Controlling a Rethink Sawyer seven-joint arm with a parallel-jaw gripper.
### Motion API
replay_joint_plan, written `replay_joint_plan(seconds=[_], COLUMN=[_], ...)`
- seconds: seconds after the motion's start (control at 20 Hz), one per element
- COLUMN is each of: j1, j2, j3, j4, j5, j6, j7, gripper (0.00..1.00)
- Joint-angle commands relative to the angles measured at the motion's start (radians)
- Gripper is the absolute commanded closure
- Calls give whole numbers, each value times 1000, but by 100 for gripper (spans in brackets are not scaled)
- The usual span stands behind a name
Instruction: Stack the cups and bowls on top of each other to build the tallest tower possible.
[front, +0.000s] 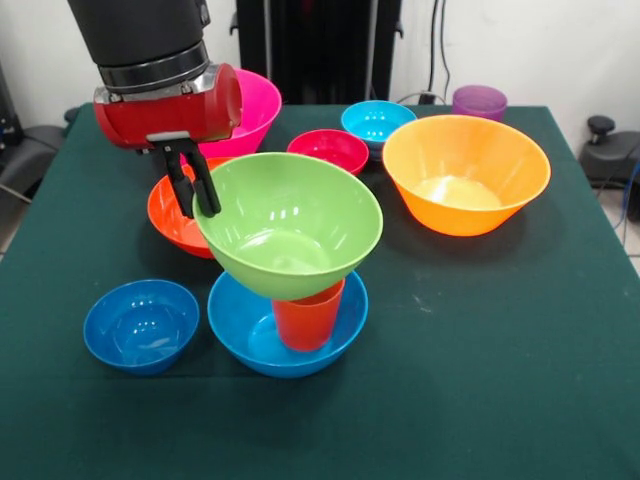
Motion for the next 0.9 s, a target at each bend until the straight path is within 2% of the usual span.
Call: replay_joint_plan(seconds=[0.05, 0.9], j1=[44, 61], j2=[22, 41], j3=[-5, -21], j4=[62, 71], j5=[-79, -84], j6=[-66, -127], j7=[-104, -71], gripper=[100, 100])
